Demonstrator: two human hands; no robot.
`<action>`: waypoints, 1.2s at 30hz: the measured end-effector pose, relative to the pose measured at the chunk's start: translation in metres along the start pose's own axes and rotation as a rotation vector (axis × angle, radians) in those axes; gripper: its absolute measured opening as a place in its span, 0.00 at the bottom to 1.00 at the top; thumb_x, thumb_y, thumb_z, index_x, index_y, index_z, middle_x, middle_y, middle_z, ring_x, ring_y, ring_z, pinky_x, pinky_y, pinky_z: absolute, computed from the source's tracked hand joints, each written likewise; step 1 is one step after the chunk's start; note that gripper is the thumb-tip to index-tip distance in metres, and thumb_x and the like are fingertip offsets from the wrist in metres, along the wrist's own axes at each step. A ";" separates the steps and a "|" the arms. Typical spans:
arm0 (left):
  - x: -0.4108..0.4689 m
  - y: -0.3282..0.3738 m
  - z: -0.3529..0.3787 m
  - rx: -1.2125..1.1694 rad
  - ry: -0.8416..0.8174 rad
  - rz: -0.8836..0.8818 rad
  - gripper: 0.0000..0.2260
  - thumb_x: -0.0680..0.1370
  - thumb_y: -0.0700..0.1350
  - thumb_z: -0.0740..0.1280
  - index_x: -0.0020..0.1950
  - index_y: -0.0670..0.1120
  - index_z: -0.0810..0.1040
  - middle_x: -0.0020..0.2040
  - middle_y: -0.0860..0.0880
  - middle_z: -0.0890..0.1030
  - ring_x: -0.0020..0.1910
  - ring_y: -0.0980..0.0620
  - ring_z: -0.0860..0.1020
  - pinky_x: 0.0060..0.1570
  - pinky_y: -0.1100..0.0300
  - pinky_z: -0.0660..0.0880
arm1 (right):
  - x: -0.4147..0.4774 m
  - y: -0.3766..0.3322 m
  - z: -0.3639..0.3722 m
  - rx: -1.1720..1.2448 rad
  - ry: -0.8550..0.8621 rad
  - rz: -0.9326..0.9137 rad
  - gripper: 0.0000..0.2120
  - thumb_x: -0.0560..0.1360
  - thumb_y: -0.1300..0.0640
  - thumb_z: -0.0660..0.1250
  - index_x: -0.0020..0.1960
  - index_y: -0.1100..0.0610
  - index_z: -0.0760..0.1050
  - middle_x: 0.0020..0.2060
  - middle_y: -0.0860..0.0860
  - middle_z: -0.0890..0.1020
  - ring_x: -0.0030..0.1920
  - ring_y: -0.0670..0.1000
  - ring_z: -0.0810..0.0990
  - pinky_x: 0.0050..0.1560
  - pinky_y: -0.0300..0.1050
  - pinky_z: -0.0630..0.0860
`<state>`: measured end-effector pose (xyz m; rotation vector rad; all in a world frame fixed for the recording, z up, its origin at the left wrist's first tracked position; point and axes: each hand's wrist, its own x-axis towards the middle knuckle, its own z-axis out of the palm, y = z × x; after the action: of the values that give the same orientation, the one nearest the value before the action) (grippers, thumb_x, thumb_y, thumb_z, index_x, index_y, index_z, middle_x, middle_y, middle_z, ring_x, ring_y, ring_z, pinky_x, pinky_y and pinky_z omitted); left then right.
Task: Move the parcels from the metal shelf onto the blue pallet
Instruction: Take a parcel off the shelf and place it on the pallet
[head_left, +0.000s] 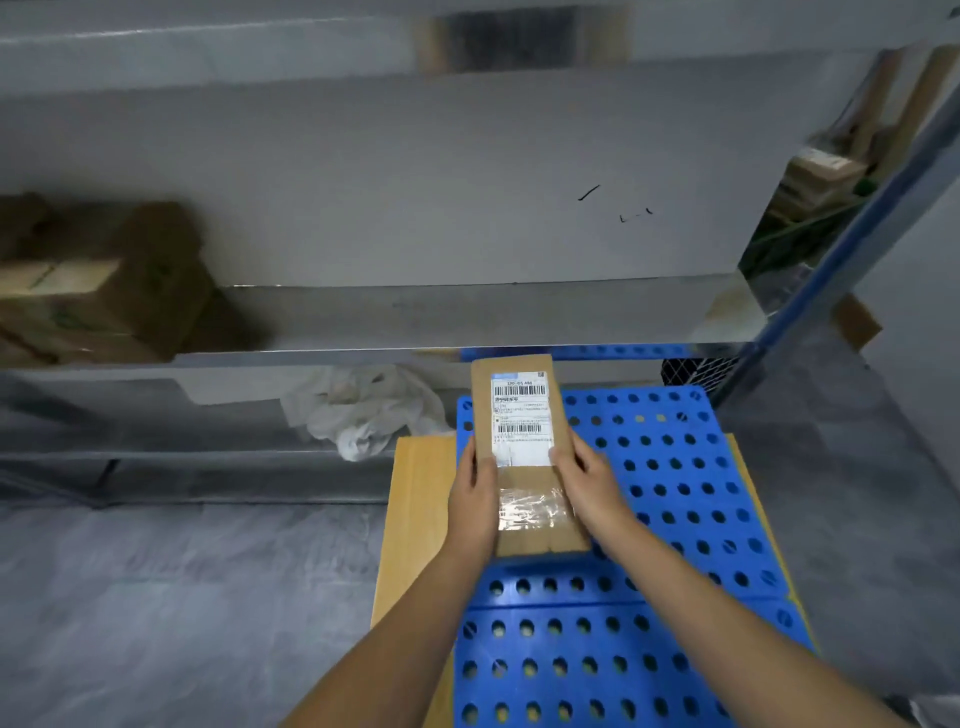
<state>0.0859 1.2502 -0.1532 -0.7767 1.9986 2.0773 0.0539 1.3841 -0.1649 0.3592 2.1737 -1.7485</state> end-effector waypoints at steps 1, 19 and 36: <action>0.000 -0.002 0.002 0.008 0.000 -0.004 0.17 0.83 0.49 0.56 0.72 0.55 0.69 0.64 0.53 0.79 0.60 0.52 0.78 0.63 0.47 0.74 | 0.002 0.004 -0.002 -0.012 -0.003 0.000 0.13 0.80 0.52 0.59 0.59 0.37 0.74 0.54 0.48 0.80 0.49 0.47 0.82 0.50 0.45 0.80; 0.018 0.017 -0.032 0.101 0.030 0.054 0.21 0.82 0.49 0.59 0.76 0.52 0.65 0.72 0.55 0.70 0.65 0.57 0.72 0.60 0.64 0.69 | -0.001 -0.004 -0.017 -0.017 0.302 -0.025 0.21 0.82 0.48 0.56 0.72 0.55 0.67 0.67 0.52 0.61 0.66 0.52 0.68 0.64 0.43 0.65; -0.129 0.175 -0.370 1.190 0.171 0.591 0.22 0.81 0.53 0.61 0.72 0.46 0.68 0.71 0.49 0.69 0.70 0.51 0.68 0.68 0.55 0.65 | -0.138 -0.236 0.236 -0.616 -0.163 -0.595 0.19 0.79 0.59 0.62 0.69 0.62 0.71 0.66 0.58 0.74 0.68 0.55 0.70 0.68 0.45 0.64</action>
<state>0.2110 0.9060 0.0708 -0.1053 3.1664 0.5692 0.1094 1.1036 0.0558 -0.6098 2.7012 -1.1608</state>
